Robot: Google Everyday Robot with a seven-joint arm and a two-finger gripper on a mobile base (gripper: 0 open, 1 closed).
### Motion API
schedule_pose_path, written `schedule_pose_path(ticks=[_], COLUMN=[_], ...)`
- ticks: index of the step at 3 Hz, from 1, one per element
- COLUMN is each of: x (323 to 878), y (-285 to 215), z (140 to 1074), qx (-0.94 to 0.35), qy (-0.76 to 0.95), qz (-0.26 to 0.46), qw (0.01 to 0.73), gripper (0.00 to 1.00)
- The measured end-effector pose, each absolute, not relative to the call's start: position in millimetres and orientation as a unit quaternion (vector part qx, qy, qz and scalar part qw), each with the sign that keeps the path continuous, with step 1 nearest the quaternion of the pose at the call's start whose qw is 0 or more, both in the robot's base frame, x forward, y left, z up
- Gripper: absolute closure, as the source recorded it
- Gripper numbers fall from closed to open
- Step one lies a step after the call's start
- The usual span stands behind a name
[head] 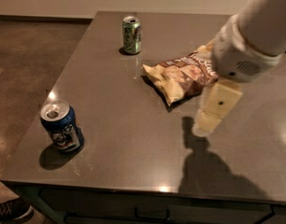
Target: Pick pepsi can
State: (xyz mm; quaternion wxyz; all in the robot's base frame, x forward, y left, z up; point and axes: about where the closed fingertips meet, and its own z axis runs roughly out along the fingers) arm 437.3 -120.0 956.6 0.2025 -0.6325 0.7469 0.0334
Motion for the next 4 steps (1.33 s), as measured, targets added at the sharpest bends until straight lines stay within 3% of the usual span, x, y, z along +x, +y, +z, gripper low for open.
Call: schedule_pose_path(ticks=[3,4], x=[426,417], y=[46,80], z=[931,936], qx=[-0.653,-0.658], qy=[0.686,0.665], qz=[0.177,0.211], qw=[0.266,0.284], gripper=[0.0,0.0])
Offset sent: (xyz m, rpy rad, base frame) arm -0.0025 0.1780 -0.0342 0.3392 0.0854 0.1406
